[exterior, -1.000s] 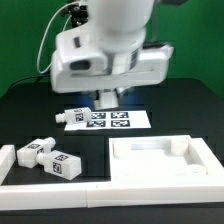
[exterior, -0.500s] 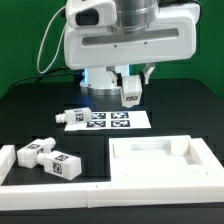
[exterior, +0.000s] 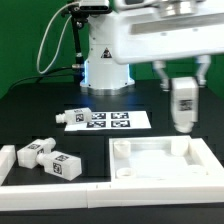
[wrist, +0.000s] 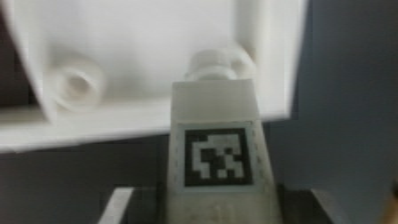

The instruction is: Assemble one leg

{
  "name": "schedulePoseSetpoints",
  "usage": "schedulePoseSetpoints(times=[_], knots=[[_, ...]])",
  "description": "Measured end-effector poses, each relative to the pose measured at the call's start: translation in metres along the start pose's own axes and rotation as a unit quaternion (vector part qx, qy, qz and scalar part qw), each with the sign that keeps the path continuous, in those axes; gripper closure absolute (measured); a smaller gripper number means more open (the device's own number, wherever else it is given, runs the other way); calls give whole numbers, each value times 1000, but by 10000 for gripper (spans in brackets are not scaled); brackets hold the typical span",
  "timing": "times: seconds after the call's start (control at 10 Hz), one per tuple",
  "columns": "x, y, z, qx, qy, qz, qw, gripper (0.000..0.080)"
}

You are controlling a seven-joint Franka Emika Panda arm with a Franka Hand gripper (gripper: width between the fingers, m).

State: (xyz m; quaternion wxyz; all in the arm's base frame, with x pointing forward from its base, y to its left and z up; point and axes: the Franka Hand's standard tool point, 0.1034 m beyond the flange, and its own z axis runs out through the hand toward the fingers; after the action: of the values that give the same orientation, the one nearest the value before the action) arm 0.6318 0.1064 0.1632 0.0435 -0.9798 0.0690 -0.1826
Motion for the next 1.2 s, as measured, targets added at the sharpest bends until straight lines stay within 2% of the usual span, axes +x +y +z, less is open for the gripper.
schedulePoseSetpoints(times=[0.2,0.3,0.5,0.7,0.8,1.1,1.2], knots=[[-4,5,-3,8,74,-4,997,512],[-6,0,0,15,105,-6,994,512],[-8,11,9,1,106,-47,993,512],[-7,12,27,-14,108,-90,990,512],[-8,17,30,-17,109,-92,990,512],[-9,15,31,-16,108,-94,990,512],[-14,12,36,-15,104,-96,990,512]])
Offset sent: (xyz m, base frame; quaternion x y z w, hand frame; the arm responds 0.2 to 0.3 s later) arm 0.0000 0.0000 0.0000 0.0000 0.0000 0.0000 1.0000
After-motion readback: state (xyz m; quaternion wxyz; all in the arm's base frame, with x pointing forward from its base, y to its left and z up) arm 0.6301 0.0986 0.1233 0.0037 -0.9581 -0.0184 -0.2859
